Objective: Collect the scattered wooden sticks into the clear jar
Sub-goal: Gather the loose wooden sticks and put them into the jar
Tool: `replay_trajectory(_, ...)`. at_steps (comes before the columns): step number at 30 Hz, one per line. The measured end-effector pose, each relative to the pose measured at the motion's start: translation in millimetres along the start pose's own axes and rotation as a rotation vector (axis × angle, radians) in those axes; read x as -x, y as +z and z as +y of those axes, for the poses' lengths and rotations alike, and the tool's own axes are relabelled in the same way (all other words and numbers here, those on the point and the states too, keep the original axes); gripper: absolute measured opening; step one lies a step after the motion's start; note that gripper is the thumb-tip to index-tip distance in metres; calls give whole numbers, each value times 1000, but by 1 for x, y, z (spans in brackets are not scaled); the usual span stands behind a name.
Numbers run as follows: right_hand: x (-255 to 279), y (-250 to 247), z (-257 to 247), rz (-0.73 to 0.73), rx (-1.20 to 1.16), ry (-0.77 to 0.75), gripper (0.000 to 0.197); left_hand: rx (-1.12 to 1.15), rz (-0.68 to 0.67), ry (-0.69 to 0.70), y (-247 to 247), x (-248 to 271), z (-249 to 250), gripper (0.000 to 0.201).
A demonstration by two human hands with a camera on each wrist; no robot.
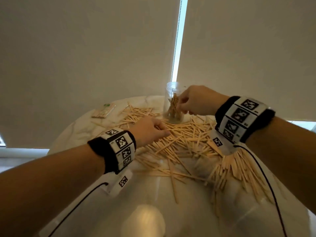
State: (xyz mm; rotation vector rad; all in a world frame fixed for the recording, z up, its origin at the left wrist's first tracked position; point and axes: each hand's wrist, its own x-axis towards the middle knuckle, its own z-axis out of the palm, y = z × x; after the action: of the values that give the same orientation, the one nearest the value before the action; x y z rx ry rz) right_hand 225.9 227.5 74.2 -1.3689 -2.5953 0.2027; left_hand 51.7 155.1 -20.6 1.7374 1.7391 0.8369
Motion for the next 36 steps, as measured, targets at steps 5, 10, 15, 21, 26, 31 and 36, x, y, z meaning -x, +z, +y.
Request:
replay_trajectory(5,86,48,-9,-308,5,39,20,-107,-315,75,15,95,5,21)
replay_trajectory(10,148,70,-2,-374,148,239,45,-279,-493,2,41,160,20,43)
replay_trajectory(15,182,75,-3,-405,332,367,68,-394,-479,34,53,178,31,21)
replay_trajectory(21,177,72,-16,-434,120,357,38,-639,-402,-3,45,165,34,22)
replay_trajectory(26,176,78,-17,-445,101,394,19,-181,-193,-186,32,148,23,17)
replay_trajectory(31,180,80,-20,-402,207,383,30,-102,-117,-172,36,133,24,30)
replay_trajectory(36,176,73,-18,-460,190,415,29,-48,-94,-163,48,123,28,31)
